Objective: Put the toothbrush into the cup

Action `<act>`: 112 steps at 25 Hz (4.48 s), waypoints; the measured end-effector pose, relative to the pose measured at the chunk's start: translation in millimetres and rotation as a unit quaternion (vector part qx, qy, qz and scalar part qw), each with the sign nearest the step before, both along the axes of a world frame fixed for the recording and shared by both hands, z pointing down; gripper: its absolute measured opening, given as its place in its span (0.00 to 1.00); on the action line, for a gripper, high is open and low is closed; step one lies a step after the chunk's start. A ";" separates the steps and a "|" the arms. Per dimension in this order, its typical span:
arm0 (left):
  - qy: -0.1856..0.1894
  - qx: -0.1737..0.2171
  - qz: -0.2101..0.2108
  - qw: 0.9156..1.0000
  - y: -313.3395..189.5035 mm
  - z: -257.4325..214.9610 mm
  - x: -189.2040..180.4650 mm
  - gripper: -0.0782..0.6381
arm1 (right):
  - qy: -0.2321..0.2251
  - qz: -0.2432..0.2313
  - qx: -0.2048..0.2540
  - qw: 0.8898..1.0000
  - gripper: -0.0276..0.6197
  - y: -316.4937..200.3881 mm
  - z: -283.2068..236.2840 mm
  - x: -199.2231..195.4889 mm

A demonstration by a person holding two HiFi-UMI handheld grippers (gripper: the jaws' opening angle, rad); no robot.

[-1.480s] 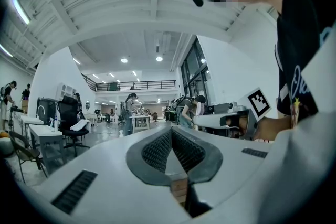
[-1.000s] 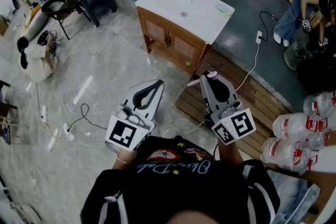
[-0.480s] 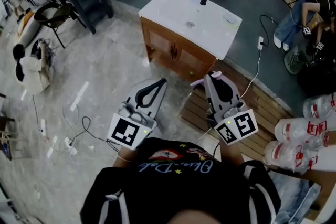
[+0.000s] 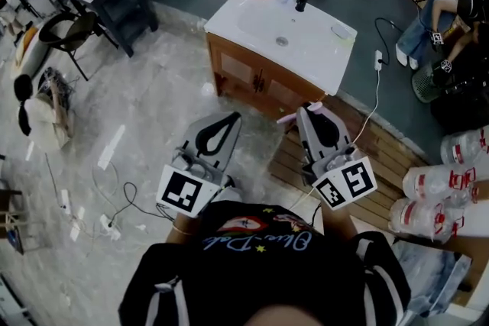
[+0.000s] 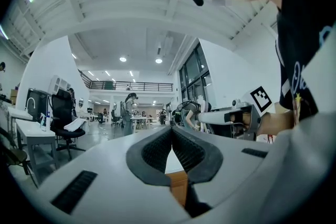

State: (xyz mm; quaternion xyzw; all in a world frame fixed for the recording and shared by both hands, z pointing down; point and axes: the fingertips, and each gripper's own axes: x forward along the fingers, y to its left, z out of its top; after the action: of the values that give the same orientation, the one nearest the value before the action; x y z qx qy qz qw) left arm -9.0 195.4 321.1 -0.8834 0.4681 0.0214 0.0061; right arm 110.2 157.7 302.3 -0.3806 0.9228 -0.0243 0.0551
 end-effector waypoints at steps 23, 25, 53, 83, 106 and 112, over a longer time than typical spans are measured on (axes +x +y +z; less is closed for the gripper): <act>0.016 0.001 0.031 0.999 -51.6 8.3 -81.6 0.11 | 0.013 0.045 0.000 0.999 0.07 -49.5 4.8 -68.0; 0.019 0.001 0.033 0.999 -53.7 8.0 -81.4 0.11 | 0.014 0.048 -0.001 0.999 0.07 -54.3 4.4 -67.0; 0.008 -0.025 -0.011 1.000 -244.0 30.3 -94.8 0.11 | 0.002 0.033 -0.009 0.999 0.07 -258.3 21.1 -63.5; -0.006 -0.023 -0.031 0.999 -435.2 35.8 -54.8 0.11 | -0.002 0.020 0.009 1.000 0.07 -464.6 21.1 -31.6; -0.007 -0.044 0.067 0.997 -557.8 40.3 -97.8 0.11 | 0.017 0.154 0.019 0.988 0.07 -579.6 30.9 -69.7; -0.005 -0.049 0.071 0.996 -573.3 44.5 -109.7 0.11 | 0.039 0.167 0.015 0.985 0.07 -607.0 47.9 -77.8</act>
State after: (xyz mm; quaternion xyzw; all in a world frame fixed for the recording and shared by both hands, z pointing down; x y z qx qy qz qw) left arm -118.7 -377.9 365.6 -0.9138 0.4044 -0.0058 -0.0367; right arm 32.5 -449.2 350.1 -0.5291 0.8480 0.0135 0.0280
